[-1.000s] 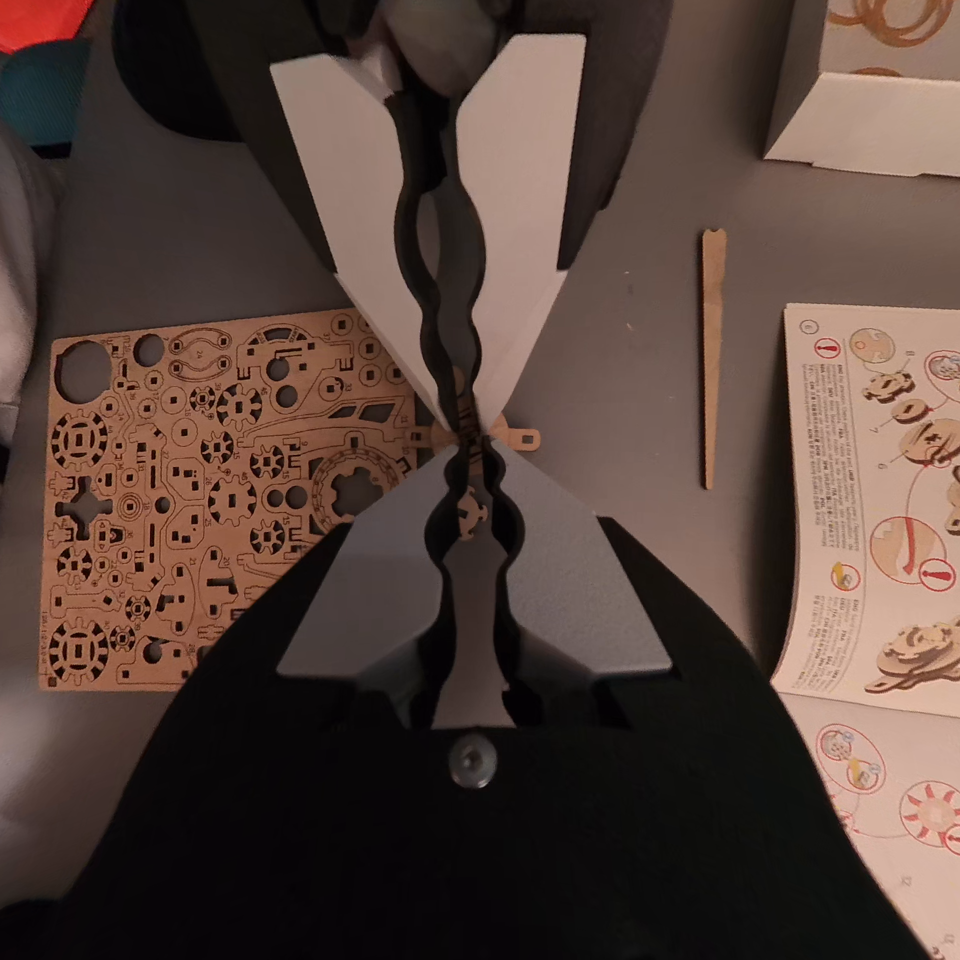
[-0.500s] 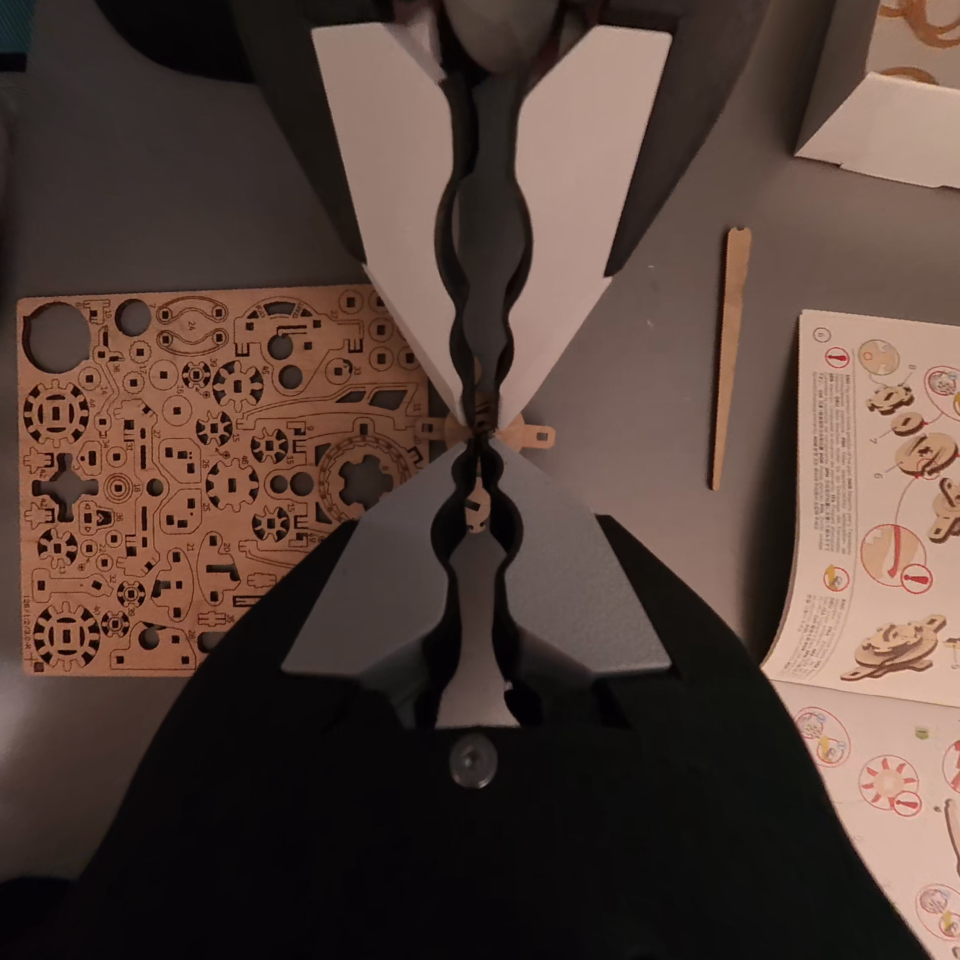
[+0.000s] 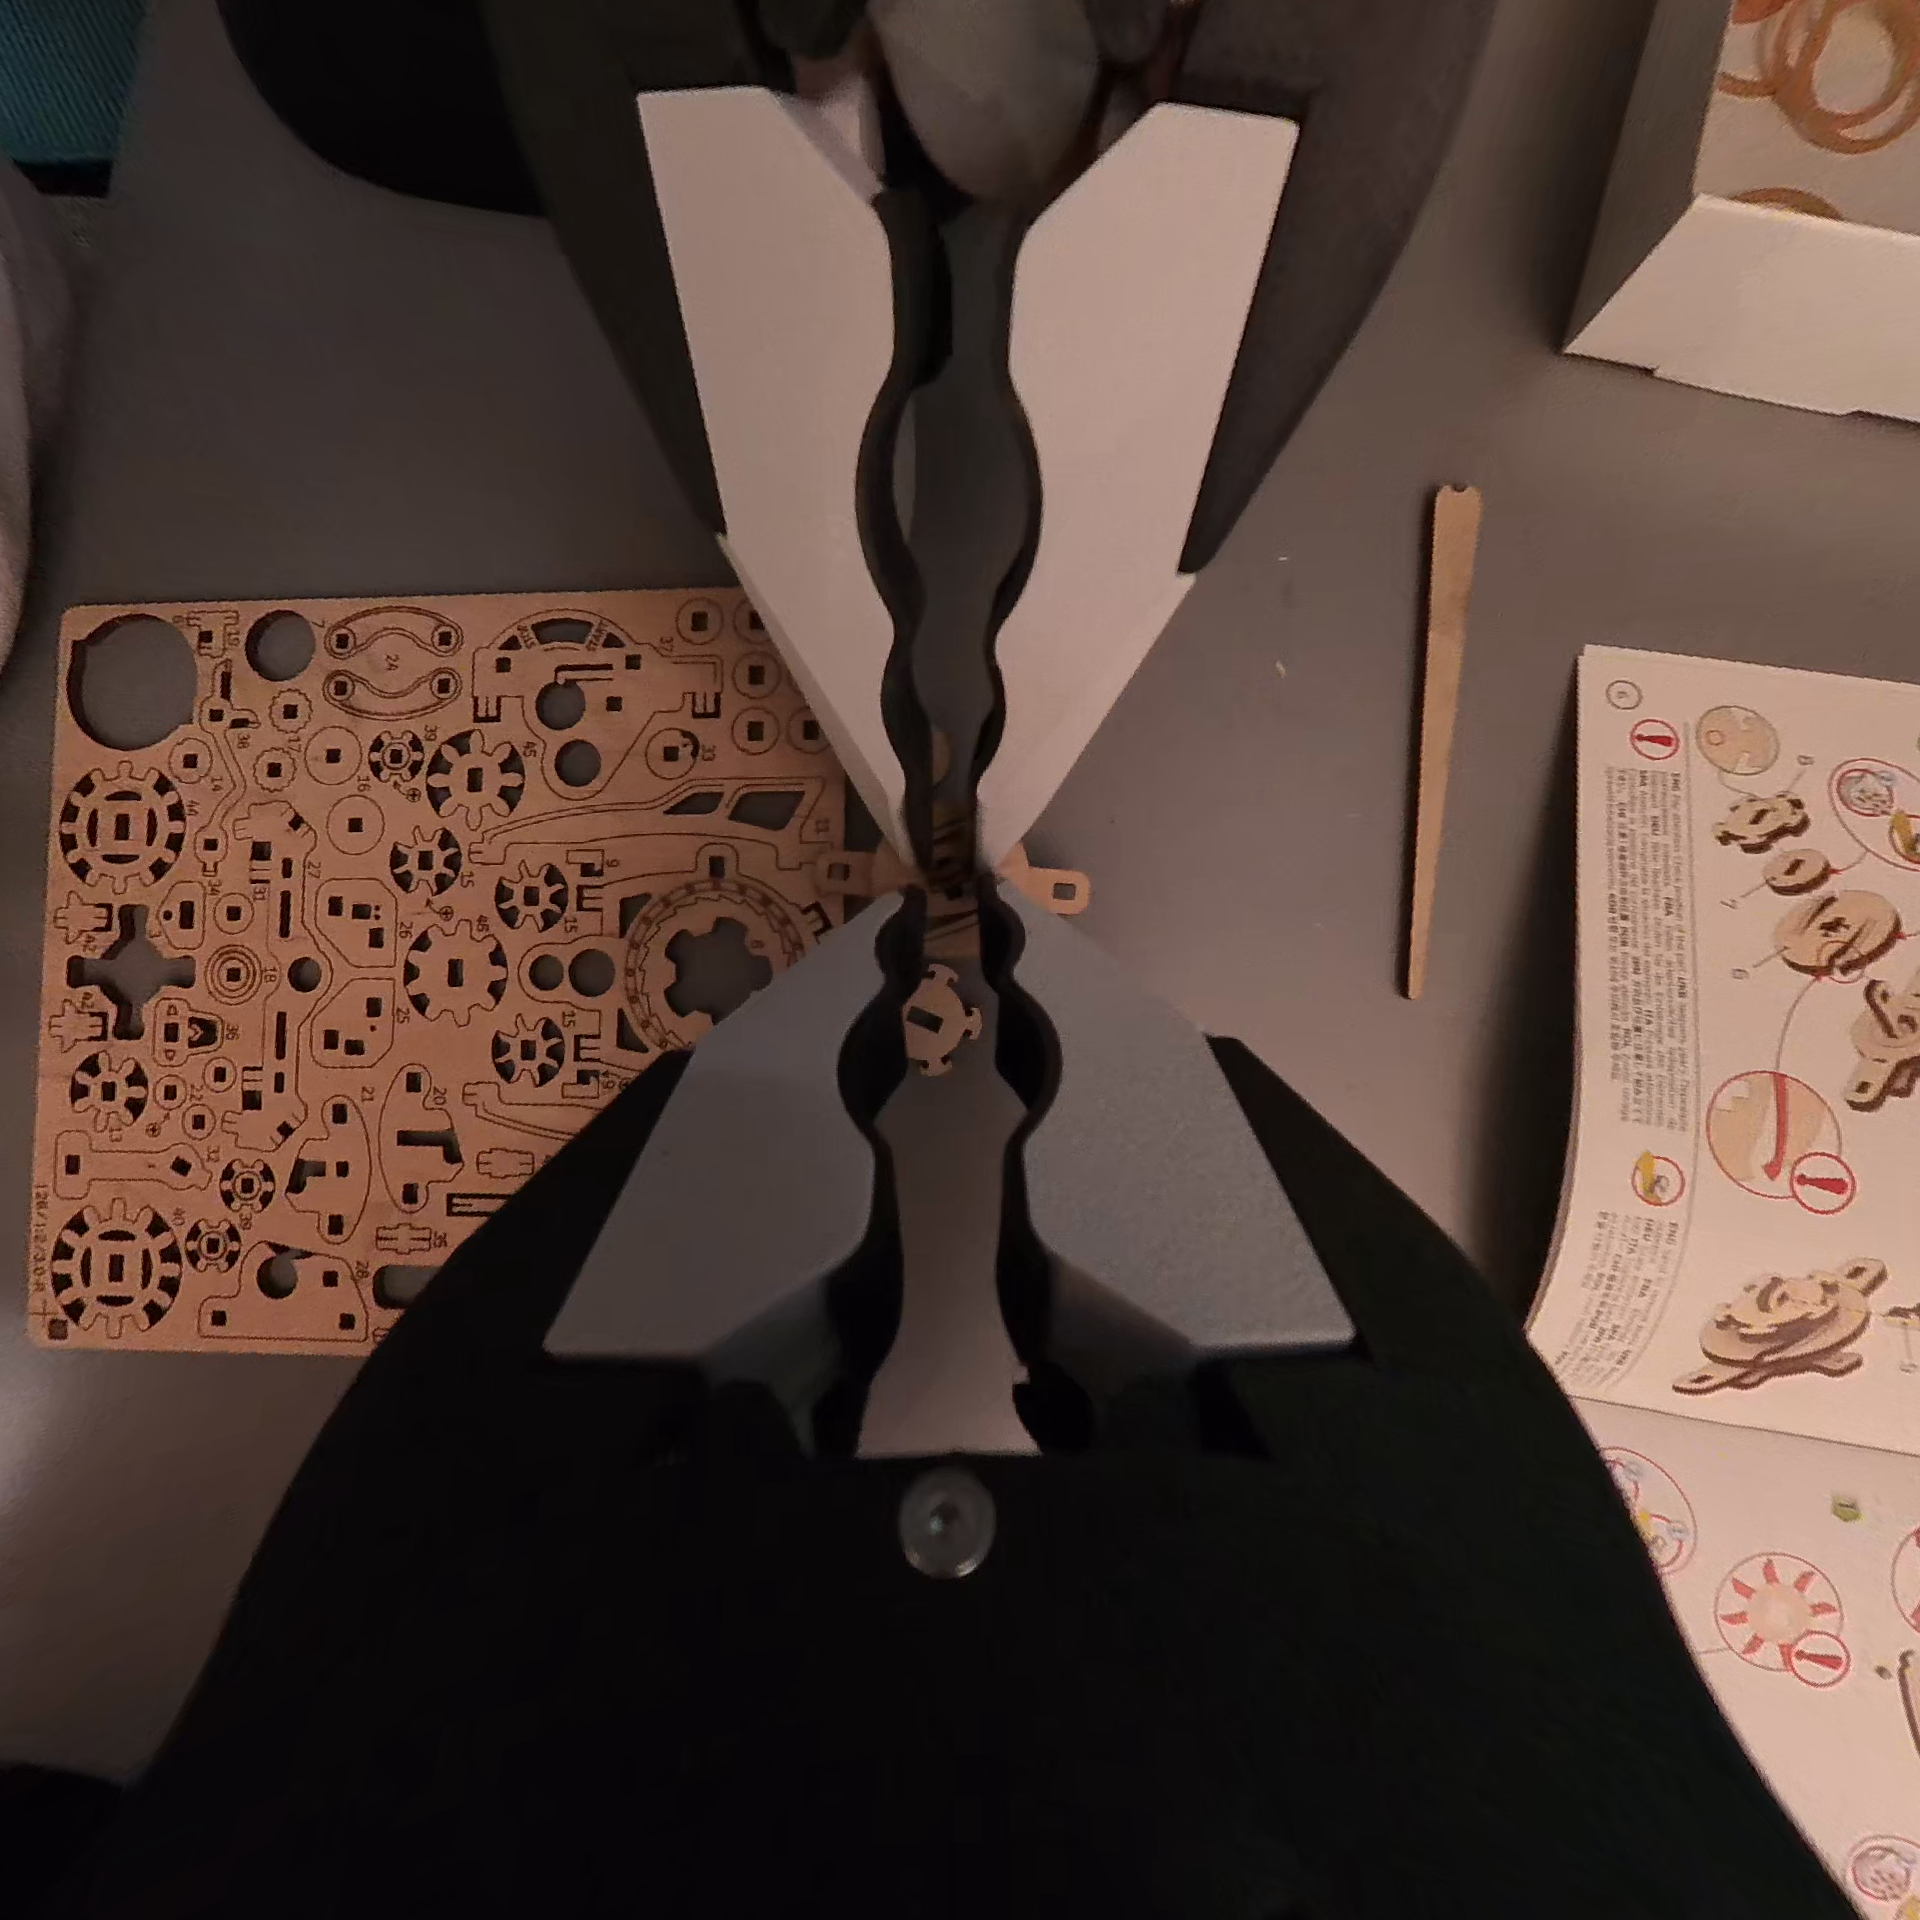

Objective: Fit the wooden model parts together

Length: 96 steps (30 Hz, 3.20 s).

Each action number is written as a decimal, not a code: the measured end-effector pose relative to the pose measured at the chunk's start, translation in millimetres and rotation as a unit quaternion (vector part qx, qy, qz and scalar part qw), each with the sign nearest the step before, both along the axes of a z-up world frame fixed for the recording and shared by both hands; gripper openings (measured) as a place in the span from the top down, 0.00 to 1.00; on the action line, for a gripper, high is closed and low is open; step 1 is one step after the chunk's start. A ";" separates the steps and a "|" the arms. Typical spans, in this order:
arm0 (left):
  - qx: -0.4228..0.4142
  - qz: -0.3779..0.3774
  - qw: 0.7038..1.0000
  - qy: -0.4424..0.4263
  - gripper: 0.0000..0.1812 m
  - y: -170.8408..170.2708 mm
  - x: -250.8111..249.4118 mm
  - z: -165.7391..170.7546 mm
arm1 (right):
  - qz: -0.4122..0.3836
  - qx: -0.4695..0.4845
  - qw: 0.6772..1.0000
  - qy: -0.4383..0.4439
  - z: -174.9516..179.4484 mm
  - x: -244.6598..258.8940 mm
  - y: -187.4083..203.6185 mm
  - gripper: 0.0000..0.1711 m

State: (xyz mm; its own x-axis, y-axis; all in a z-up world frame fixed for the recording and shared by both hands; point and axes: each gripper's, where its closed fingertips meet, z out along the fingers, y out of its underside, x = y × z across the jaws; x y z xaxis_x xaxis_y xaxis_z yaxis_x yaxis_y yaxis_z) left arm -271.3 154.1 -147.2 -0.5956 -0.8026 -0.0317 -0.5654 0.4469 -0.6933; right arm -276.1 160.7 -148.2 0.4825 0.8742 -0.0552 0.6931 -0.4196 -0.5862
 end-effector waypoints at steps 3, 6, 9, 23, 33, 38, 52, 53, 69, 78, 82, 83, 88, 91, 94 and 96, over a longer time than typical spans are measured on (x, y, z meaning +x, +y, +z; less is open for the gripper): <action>-0.001 0.001 1.000 0.000 0.97 -0.2 0.3 0.1 | -0.001 -0.003 1.000 -0.004 -0.8 0.5 -1.6 0.94; -0.005 0.002 1.000 -0.001 0.97 -0.3 0.5 0.2 | 0.000 -0.003 1.000 -0.005 -1.2 0.9 -2.4 0.94; -0.013 0.006 1.000 0.002 0.97 -0.5 1.0 0.3 | -0.002 -0.006 1.000 -0.012 -1.6 1.9 -2.7 0.94; -0.004 0.008 1.000 -0.006 0.97 -0.5 1.6 0.1 | -0.012 -0.016 0.999 -0.032 -2.3 1.9 -3.1 0.94; -0.021 0.010 1.000 -0.001 0.97 -0.2 1.4 0.0 | -0.020 -0.023 0.999 -0.037 -2.4 1.5 -3.0 0.94; -0.025 0.012 1.000 -0.002 0.98 -0.2 1.5 0.2 | -0.020 -0.018 0.999 -0.044 -2.4 1.1 -2.9 0.94; -0.035 0.012 0.998 0.048 0.92 -3.3 -4.4 2.7 | -0.036 -0.025 0.999 -0.021 -2.3 1.3 -2.7 0.94; -0.035 0.012 0.998 0.047 0.92 -2.8 -4.2 2.6 | -0.037 -0.027 0.999 -0.019 -2.4 1.3 -2.6 0.94; -0.034 0.016 0.999 0.025 0.97 -0.6 -1.3 0.4 | -0.044 -0.035 0.998 -0.017 -2.1 0.9 -2.0 0.94; -0.018 0.013 1.000 0.018 0.97 0.4 -2.1 -0.4 | -0.045 -0.033 0.998 -0.018 -1.9 -0.1 -1.8 0.94; -0.022 0.015 1.000 0.016 0.97 0.2 -1.8 -0.4 | -0.045 -0.036 0.998 -0.025 -2.1 0.4 -2.1 0.94; -0.020 0.014 1.000 0.014 0.97 0.1 -1.8 -0.4 | -0.045 -0.038 0.998 -0.027 -2.2 0.4 -2.1 0.94; -0.013 0.017 1.000 0.008 0.97 -0.1 -1.4 -0.4 | -0.048 -0.053 0.997 -0.027 -2.3 0.7 -1.9 0.94; -0.014 0.018 1.000 0.008 0.97 -0.2 -1.6 -0.5 | -0.047 -0.049 0.997 -0.038 -2.4 0.5 -2.0 0.94; -0.024 0.020 0.999 0.007 0.97 -0.2 -1.2 -0.5 | -0.048 -0.057 0.997 -0.037 -2.4 0.6 -1.8 0.95; -0.032 0.020 0.999 0.007 0.97 -0.1 -1.4 -0.5 | -0.047 -0.057 0.997 -0.037 -2.3 0.3 -1.8 0.95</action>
State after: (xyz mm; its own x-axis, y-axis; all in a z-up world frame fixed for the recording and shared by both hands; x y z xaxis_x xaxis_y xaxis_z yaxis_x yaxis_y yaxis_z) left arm -272.7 154.0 -147.8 -0.5629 -0.8260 0.0290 -0.5915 0.3782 -0.7121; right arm -275.7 158.8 -150.4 0.5690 0.8146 -0.1128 0.6866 -0.5460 -0.4801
